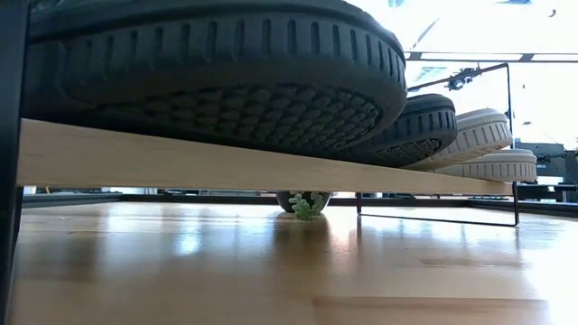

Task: Pick and place slides into the shelf
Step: Return to Home Position

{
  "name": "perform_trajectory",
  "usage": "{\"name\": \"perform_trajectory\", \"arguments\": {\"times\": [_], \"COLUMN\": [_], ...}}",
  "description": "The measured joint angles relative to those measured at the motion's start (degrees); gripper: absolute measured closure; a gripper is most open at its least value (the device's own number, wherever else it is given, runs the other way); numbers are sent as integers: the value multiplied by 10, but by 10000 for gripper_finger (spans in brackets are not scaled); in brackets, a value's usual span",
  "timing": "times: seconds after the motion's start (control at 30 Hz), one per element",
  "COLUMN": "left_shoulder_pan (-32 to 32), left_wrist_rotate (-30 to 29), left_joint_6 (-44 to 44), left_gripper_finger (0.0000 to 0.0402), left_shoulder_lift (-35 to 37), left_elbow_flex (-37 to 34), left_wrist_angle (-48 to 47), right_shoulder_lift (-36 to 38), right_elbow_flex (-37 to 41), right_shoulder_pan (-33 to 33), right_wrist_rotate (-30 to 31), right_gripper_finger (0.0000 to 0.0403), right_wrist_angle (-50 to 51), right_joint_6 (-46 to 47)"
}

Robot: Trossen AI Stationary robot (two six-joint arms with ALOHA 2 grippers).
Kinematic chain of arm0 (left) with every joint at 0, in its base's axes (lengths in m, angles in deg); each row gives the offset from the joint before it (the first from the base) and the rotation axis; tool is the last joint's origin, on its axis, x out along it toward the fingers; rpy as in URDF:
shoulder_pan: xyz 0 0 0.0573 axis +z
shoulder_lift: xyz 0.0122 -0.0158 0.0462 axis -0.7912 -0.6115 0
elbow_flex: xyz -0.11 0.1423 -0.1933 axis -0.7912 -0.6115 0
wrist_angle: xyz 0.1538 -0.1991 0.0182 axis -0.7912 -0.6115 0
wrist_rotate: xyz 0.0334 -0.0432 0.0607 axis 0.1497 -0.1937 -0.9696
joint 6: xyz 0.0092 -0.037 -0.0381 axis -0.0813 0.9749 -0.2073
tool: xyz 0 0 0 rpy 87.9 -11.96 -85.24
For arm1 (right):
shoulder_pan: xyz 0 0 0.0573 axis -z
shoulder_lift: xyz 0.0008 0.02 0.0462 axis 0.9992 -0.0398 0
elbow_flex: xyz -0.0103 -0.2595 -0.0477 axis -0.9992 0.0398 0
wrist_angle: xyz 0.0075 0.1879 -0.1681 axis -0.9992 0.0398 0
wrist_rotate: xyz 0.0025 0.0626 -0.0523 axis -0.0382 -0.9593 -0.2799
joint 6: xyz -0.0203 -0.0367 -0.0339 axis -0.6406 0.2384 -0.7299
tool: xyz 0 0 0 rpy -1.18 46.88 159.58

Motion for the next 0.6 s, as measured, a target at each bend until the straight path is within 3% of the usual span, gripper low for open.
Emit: {"name": "perform_trajectory", "arguments": {"times": [0.13, 0.27, 0.47, 0.6], "left_shoulder_pan": [0, 0, 0, 0], "left_wrist_rotate": [0, 0, 0, 0], "left_joint_6": [0, 0, 0, 0], "left_gripper_finger": [401, 401, 401, 401], "left_shoulder_lift": [0, 0, 0, 0], "left_elbow_flex": [0, 0, 0, 0], "left_wrist_angle": [0, 0, 0, 0], "right_shoulder_lift": [40, 70, 83, 83], "right_elbow_flex": [66, 116, 128, 128], "right_shoulder_pan": [0, 0, 0, 2], "right_wrist_rotate": [8, 62, 83, 132], "right_gripper_finger": [403, 403, 403, 403], "right_wrist_angle": [-34, -76, -51, -16], "right_joint_6": [-39, -83, -98, -107]}}
